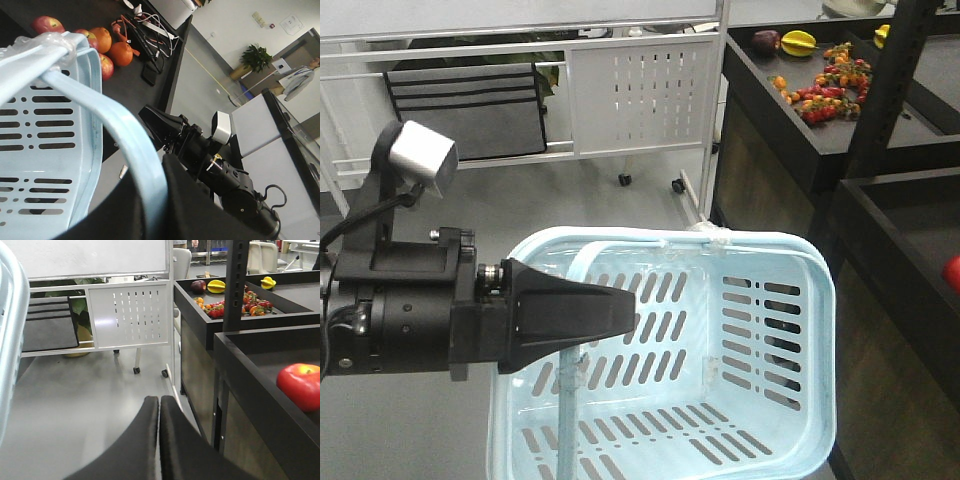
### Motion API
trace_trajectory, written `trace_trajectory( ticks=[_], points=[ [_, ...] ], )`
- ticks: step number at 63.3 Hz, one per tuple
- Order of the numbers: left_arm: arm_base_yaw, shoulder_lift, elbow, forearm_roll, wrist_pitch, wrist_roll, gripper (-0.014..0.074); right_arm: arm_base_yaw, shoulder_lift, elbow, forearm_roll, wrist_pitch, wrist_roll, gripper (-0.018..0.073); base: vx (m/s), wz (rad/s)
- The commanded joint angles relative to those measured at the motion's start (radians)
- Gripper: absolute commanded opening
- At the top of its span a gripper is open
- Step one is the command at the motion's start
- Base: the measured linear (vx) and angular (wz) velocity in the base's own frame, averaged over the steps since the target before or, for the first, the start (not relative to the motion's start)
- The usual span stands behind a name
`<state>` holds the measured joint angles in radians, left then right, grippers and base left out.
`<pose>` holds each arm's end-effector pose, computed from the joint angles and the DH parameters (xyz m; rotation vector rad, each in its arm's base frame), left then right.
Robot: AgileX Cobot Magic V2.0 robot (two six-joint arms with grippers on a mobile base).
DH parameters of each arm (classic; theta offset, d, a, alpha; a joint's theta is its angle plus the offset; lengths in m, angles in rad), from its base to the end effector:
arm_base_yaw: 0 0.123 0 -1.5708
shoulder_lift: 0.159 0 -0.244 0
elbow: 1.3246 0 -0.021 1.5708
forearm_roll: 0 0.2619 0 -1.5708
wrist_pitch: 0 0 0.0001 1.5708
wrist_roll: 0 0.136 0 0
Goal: Place coke in basket with both arms
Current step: 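Drive the base to the shelf with the red Coca-Cola bottle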
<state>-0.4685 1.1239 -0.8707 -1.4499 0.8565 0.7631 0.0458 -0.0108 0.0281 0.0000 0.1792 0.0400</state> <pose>0.2022 -0.2167 0.3075 0.4955 2.0061 -1.5049 0.1535 0.0070 0.1833 -0.0049 1.6805 0.0646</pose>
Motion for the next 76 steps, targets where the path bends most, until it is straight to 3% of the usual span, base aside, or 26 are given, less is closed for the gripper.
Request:
trace_trajectory(
  ticks=[1,76],
  points=[
    [-0.004,-0.024,-0.025,-0.087,0.010,0.011,-0.0006,-0.003,-0.017,0.011,-0.007,-0.074,-0.008,-0.0005,0.21,0.08],
    [-0.004,-0.024,-0.025,-0.087,0.010,0.011,-0.0006,-0.003,-0.017,0.011,-0.007,-0.074,-0.008,-0.0005,0.25,0.11]
  ],
)
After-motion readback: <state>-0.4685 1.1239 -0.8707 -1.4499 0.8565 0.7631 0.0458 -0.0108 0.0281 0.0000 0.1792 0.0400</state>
